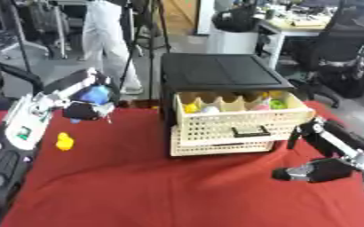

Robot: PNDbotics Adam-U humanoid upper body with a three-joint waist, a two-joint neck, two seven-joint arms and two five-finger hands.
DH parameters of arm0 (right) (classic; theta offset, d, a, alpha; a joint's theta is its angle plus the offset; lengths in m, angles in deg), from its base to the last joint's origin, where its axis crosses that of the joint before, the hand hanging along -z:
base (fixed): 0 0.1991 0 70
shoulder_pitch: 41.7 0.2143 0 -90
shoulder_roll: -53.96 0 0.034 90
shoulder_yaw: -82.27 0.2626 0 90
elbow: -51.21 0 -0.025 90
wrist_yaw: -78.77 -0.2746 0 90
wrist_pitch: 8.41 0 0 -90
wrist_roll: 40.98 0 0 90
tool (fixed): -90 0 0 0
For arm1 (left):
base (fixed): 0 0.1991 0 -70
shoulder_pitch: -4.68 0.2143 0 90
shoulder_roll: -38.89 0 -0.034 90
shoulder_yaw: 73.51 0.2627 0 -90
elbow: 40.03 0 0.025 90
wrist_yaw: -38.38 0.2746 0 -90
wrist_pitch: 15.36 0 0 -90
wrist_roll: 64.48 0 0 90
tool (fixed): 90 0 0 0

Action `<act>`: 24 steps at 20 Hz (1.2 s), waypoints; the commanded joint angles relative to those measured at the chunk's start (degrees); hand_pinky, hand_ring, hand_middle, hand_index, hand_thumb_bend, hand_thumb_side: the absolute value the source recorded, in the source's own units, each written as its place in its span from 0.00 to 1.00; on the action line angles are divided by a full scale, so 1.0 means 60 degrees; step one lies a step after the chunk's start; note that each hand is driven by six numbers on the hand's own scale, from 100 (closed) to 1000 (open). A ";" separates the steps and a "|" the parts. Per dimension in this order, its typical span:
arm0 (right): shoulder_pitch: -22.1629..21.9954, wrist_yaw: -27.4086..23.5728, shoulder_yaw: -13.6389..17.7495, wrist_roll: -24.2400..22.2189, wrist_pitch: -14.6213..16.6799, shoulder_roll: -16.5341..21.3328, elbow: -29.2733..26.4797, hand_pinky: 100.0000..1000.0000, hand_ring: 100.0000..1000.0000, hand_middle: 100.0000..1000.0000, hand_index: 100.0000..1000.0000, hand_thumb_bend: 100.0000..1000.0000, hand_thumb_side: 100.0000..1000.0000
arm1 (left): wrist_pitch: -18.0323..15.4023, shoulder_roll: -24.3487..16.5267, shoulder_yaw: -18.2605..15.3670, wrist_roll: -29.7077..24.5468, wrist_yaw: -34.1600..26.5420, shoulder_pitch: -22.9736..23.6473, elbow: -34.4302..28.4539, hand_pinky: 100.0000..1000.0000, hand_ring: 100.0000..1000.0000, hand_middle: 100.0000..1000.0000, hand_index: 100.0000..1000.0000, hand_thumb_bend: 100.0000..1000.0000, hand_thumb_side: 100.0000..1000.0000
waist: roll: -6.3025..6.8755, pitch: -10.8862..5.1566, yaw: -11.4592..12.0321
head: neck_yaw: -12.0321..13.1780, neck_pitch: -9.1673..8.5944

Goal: Pick up objects from table and place into drawer.

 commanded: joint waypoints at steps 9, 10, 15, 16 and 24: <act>0.0770 -0.0059 -0.0258 -0.0264 0.0222 -0.0337 -0.0148 0.03 0.00 0.00 0.48 0.87 0.60 | 0.0245 0.0053 0.0022 0.1086 -0.0858 -0.0899 -0.0199 0.00 0.00 0.06 0.61 0.00 0.59 | 0.0266 0.0163 -0.1127 | 0.0502 -0.0579; 0.0810 -0.0067 -0.0283 -0.0288 0.0242 -0.0392 -0.0141 0.03 0.00 0.00 0.48 0.87 0.60 | 0.0231 0.0064 0.0026 0.1227 -0.0920 -0.0931 -0.0194 0.00 0.00 0.06 0.61 0.00 0.60 | 0.0292 0.0171 -0.1229 | 0.0550 -0.0607; 0.0987 -0.0108 -0.0412 -0.0406 0.0344 -0.0647 -0.0072 0.03 0.00 0.00 0.48 0.87 0.60 | -0.0023 0.0152 0.0069 0.1805 -0.1076 -0.1037 -0.0189 0.00 0.00 0.07 0.61 0.00 0.63 | 0.0430 0.0174 -0.1653 | 0.0741 -0.0656; 0.1016 -0.0116 -0.0442 -0.0431 0.0367 -0.0702 -0.0058 0.03 0.00 0.00 0.48 0.86 0.60 | -0.0121 0.0188 0.0092 0.1871 -0.1049 -0.1036 -0.0187 0.00 0.00 0.08 0.61 0.00 0.62 | 0.0462 0.0172 -0.1716 | 0.0771 -0.0649; 0.1100 -0.0116 -0.0533 -0.0513 0.0454 -0.0881 0.0040 0.04 0.00 0.00 0.47 0.86 0.60 | -0.0834 0.0491 0.0179 0.1933 -0.0540 -0.0898 0.0078 0.00 0.00 0.14 0.64 0.00 0.56 | 0.0618 0.0178 -0.1945 | 0.0792 -0.0604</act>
